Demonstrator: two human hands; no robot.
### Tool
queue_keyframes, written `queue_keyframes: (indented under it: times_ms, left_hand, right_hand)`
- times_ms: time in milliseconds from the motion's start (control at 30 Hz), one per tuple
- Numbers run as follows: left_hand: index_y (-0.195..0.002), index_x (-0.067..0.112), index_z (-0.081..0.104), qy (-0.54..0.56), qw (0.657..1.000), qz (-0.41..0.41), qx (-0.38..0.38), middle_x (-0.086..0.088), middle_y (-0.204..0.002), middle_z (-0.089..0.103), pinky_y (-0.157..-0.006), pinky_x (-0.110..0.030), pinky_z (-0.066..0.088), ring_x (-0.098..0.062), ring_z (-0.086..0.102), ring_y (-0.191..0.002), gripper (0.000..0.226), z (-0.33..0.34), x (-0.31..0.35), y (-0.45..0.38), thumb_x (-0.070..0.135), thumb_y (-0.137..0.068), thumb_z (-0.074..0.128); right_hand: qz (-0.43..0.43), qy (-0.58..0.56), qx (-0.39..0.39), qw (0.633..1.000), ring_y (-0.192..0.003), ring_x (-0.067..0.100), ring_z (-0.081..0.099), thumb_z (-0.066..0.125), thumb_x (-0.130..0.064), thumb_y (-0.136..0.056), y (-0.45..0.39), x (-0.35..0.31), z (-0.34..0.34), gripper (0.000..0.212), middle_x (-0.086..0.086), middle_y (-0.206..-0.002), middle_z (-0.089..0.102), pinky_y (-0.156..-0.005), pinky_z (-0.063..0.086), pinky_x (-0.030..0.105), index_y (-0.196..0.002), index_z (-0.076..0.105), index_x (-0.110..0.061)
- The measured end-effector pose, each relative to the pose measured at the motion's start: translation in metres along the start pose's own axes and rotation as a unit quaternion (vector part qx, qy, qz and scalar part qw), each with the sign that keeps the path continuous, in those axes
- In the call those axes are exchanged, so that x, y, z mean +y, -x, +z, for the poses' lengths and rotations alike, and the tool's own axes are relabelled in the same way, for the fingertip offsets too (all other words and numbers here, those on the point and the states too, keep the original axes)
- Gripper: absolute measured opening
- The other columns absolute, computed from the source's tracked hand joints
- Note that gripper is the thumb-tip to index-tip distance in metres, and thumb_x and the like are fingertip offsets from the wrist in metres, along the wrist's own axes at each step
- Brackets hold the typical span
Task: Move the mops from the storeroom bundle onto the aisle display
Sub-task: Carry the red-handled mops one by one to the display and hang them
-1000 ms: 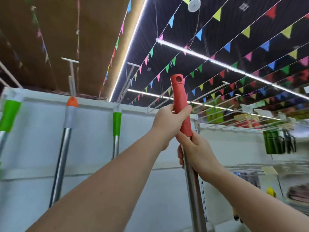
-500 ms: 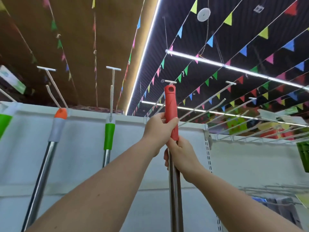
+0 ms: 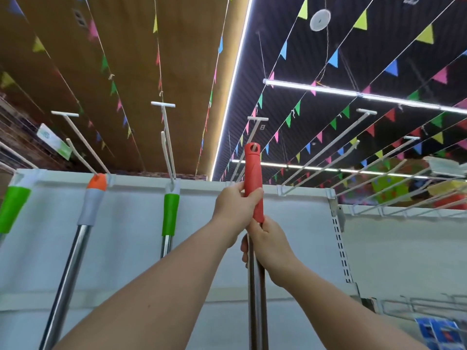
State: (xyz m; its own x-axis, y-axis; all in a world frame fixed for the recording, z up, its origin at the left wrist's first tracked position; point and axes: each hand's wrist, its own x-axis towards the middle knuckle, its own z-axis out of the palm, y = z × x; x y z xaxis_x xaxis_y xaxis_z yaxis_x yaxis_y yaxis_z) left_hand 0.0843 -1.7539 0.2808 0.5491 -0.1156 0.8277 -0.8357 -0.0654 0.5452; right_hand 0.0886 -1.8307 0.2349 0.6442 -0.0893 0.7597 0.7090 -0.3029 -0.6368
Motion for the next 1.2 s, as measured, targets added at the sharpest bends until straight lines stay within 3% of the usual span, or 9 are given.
queue_keyframes:
  times_ms: [300,633,733,800,967,1200]
  left_hand:
    - [-0.126,0.010,0.053,-0.035,0.999,-0.023,0.015,-0.006,-0.106,0.060,-0.086,-0.032,0.050,-0.027,0.061,-0.100,0.039,0.012,-0.032,-0.012,0.029,-0.091,0.054]
    - [-0.125,0.010,0.055,-0.032,0.998,-0.050,0.030,-0.002,-0.100,0.058,-0.076,-0.027,0.045,-0.023,0.058,-0.091,0.042,0.016,-0.066,-0.037,0.028,-0.088,0.061]
    - [-0.123,0.009,0.056,-0.034,0.997,-0.065,0.029,-0.002,-0.098,0.059,-0.076,-0.027,0.046,-0.023,0.059,-0.090,0.041,0.014,-0.075,-0.046,0.026,-0.087,0.062]
    - [-0.123,0.008,0.056,-0.038,0.996,-0.072,0.028,-0.004,-0.099,0.060,-0.082,-0.031,0.050,-0.026,0.062,-0.093,0.041,0.014,-0.082,-0.051,0.024,-0.086,0.063]
    - [-0.125,0.007,0.054,-0.051,0.994,-0.086,0.035,-0.005,-0.100,0.060,-0.085,-0.034,0.050,-0.029,0.063,-0.097,0.043,0.018,-0.102,-0.066,0.024,-0.086,0.063]
    - [-0.125,0.007,0.054,-0.082,0.991,-0.088,0.055,-0.011,-0.115,0.064,-0.086,-0.031,0.049,-0.026,0.062,-0.096,0.044,0.023,-0.125,-0.080,0.026,-0.087,0.062]
  right_hand:
    - [0.028,-0.009,-0.019,0.999,-0.042,0.014,0.051,0.040,-0.033,-0.095,-0.011,0.030,0.002,0.029,0.005,-0.057,0.053,-0.047,0.047,0.026,-0.085,0.048,-0.007]
    - [0.058,0.038,-0.075,0.995,-0.058,0.019,0.058,0.042,-0.048,-0.091,-0.041,0.058,-0.001,0.038,0.008,-0.073,0.059,-0.072,0.052,0.036,-0.094,0.049,-0.011]
    - [0.057,0.093,-0.087,0.990,-0.063,0.013,0.049,0.042,-0.055,-0.089,-0.051,0.063,-0.003,0.041,0.001,-0.073,0.051,-0.066,0.042,0.028,-0.093,0.049,-0.015]
    - [0.045,0.120,-0.084,0.988,-0.059,0.012,0.037,0.046,-0.050,-0.089,-0.056,0.068,-0.006,0.034,-0.004,-0.067,0.041,-0.060,0.033,0.026,-0.085,0.047,-0.016]
    - [0.034,0.209,-0.056,0.976,-0.063,0.016,0.048,0.055,-0.024,-0.087,-0.073,0.085,-0.006,0.018,0.000,-0.074,0.050,-0.056,0.039,0.023,-0.100,0.057,-0.013]
    - [0.049,0.235,-0.059,0.969,-0.075,0.022,0.058,0.066,-0.020,-0.081,-0.100,0.100,-0.001,0.029,0.008,-0.086,0.058,-0.083,0.053,0.039,-0.103,0.063,-0.001]
